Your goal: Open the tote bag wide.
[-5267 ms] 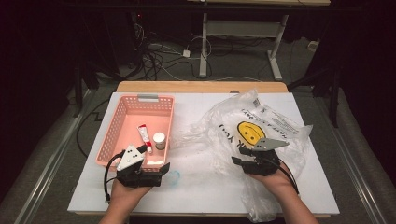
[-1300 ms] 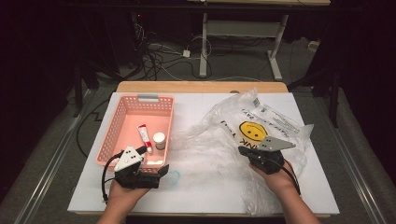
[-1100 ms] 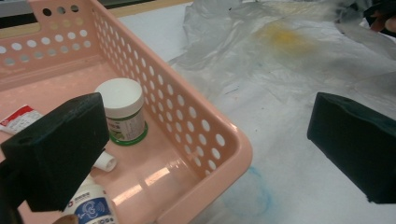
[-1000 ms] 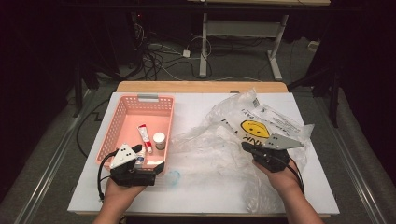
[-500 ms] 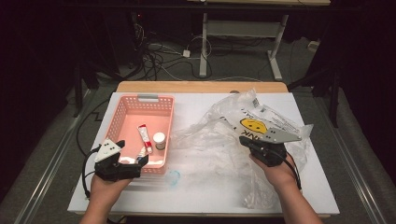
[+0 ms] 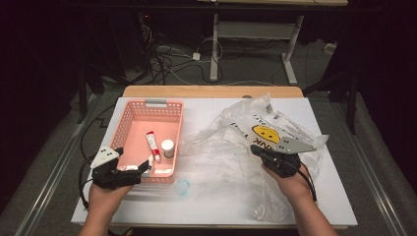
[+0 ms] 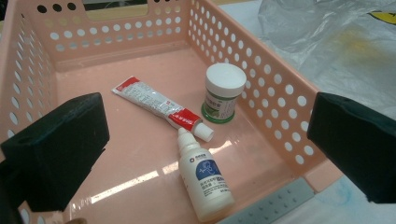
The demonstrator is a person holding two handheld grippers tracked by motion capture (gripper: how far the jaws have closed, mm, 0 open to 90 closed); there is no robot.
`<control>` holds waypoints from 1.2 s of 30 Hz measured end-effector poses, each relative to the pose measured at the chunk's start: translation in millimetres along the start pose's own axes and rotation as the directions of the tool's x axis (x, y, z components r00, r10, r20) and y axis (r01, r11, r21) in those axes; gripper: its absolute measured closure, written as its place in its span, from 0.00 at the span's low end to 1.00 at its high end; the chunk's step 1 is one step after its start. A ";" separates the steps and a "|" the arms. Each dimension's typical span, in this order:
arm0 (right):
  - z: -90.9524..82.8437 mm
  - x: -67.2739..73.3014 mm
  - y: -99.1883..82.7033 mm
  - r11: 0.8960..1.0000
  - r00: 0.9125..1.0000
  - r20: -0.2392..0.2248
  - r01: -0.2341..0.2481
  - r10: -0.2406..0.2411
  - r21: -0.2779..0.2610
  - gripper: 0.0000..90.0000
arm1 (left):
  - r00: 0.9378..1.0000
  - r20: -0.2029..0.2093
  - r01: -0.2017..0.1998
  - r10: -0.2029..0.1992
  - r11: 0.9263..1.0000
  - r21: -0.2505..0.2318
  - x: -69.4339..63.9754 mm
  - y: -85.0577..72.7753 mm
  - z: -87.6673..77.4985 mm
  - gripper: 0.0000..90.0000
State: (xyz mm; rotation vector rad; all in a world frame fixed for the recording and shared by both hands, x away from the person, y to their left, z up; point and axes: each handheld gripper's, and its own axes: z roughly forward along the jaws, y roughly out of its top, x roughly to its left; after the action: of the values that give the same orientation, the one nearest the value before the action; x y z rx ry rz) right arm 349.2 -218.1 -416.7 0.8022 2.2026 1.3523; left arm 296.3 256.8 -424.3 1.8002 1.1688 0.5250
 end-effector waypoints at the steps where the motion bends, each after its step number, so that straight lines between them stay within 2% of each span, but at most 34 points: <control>1: -1.2 -0.9 -0.1 1.000 1.000 -0.001 -0.001 0.001 -0.005 1.00 | 1.000 0.002 0.001 -0.001 1.000 -0.001 -0.9 0.7 0.6 0.00; 5: -5.4 -2.8 0.3 1.000 1.000 -0.002 -0.003 0.003 -0.016 1.00 | 1.000 0.012 -0.003 0.003 1.000 -0.005 -8.6 6.7 3.0 0.00; 8: -6.5 -3.4 0.2 1.000 1.000 -0.002 -0.009 0.009 -0.020 1.00 | 1.000 0.027 0.010 -0.010 1.000 -0.005 -10.8 13.6 7.0 0.00; 13: -7.5 -4.2 0.9 1.000 1.000 -0.002 -0.008 0.008 -0.025 1.00 | 0.999 0.022 -0.030 0.029 0.999 0.024 -14.4 28.6 14.3 0.00; 18: -7.2 -4.5 0.6 1.000 1.000 -0.005 -0.007 0.007 -0.025 1.00 | 0.999 0.033 -0.014 0.014 1.000 0.009 -12.6 45.2 21.8 0.00; 21: -7.1 -4.3 0.4 1.000 1.000 -0.007 -0.008 0.008 -0.024 1.00 | 0.999 0.033 0.004 -0.004 1.000 0.007 -9.3 54.3 29.4 0.00; 27: -7.2 -3.9 0.5 1.000 1.000 -0.007 -0.006 0.006 -0.024 1.00 | 1.000 0.009 0.004 -0.004 0.998 0.056 -0.2 67.4 49.6 0.00; 30: -6.9 -3.9 0.2 1.000 1.000 -0.007 -0.006 0.006 -0.022 1.00 | 1.000 -0.011 0.018 -0.017 0.997 0.074 6.6 71.8 59.4 0.00; 36: -6.5 -3.6 0.0 1.000 1.000 -0.009 -0.005 0.005 -0.019 1.00 | 0.998 -0.027 0.057 -0.054 0.989 0.139 20.8 80.1 77.2 0.02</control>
State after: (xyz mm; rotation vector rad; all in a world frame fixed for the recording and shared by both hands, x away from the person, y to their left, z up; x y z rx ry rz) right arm 347.8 -224.8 -413.7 0.7967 2.1928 1.3797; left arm 402.4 228.1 -397.3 1.8779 1.2953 0.4425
